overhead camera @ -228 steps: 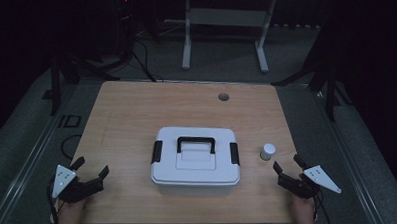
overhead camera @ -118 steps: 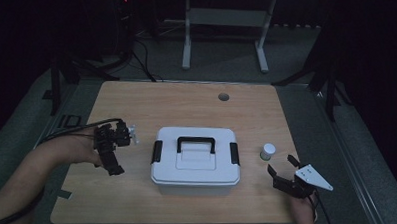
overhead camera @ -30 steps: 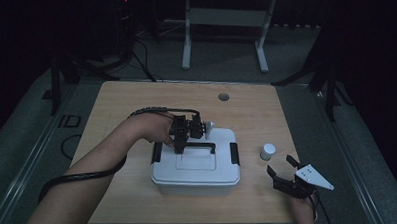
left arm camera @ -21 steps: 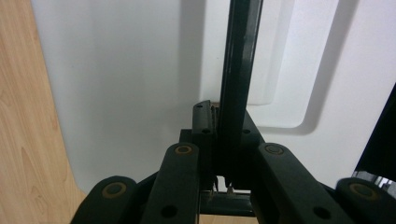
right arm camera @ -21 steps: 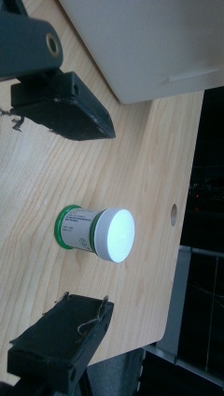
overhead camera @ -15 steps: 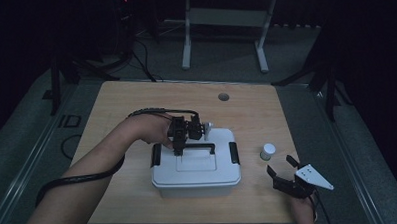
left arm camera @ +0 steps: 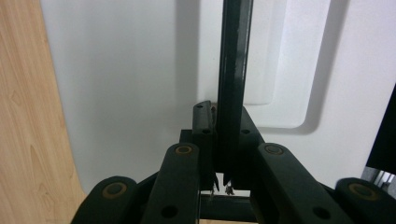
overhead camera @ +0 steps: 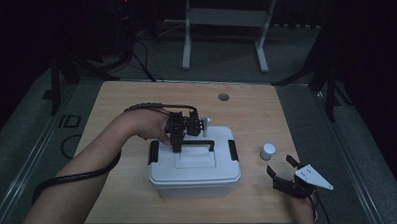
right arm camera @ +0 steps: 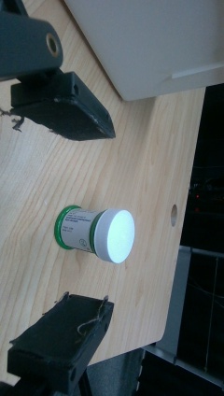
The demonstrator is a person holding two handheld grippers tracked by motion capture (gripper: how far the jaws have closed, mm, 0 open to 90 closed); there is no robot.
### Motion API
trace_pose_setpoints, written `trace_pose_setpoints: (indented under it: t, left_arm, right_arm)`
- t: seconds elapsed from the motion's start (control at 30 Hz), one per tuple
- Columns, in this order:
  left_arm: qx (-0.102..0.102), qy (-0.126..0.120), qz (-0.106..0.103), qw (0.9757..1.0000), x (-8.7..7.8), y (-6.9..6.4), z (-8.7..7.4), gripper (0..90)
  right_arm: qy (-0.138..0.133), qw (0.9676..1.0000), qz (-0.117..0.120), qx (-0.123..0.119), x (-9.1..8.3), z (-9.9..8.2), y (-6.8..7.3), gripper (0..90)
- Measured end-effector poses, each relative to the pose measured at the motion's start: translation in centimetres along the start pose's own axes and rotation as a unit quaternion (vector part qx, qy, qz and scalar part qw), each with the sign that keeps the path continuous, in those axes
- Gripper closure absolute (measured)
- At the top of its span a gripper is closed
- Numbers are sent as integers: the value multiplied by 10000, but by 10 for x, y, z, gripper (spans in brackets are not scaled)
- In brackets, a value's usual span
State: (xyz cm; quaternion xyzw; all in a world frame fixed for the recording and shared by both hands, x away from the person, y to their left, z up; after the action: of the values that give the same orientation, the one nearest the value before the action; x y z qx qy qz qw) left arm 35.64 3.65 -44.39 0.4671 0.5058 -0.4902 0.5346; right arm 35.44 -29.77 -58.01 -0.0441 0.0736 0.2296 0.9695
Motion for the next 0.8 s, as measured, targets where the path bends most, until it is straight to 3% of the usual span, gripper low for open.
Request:
trace_pose_setpoints:
  t: [0.5,0.8]
  left_arm:
    - [-165,-199,69,9996,-19,3,-14,833]
    - [-350,-210,111,9991,-25,5,-35,833]
  right_arm:
    - [10,10000,-9,18,0,0,0,142]
    - [22,10000,-11,9,0,0,0,142]
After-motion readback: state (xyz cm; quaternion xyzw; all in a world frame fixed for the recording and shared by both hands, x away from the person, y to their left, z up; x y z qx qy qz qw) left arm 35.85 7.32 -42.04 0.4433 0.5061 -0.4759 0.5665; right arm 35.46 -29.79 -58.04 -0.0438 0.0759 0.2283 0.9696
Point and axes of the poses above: each handheld gripper's, and its own axes: x roughly forward along the jaws, z roughly out of its top, y roughly to its left, the point moved 10 cm from there along x, roughly forward along the jaws, and after that the axes turned 6 degrees about -y, right-handed, at the moved point
